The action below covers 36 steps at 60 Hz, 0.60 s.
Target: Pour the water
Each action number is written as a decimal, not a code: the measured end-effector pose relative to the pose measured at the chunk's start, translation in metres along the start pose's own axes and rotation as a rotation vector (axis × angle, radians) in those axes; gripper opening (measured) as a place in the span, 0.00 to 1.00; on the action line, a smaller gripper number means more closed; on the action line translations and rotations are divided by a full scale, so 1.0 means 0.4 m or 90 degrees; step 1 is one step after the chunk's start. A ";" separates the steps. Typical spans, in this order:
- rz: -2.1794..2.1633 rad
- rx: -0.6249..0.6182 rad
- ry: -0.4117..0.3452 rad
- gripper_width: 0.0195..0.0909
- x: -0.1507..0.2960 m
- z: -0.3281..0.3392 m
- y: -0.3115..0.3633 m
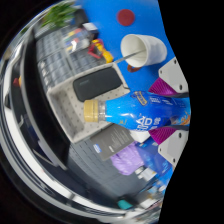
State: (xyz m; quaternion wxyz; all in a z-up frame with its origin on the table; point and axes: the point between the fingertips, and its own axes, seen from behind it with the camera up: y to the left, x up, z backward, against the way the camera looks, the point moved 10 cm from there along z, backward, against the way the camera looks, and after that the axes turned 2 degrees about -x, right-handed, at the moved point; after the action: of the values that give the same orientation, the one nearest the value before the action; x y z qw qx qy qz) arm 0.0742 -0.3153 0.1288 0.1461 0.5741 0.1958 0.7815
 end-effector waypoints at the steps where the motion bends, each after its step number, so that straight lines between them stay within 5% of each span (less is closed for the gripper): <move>1: -0.027 0.002 0.004 0.25 0.006 0.002 0.002; 36: -0.782 0.058 0.052 0.25 0.129 0.002 0.019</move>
State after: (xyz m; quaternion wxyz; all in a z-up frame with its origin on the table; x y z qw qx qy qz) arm 0.0595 -0.2986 0.1758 0.5374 0.3316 0.5292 0.5668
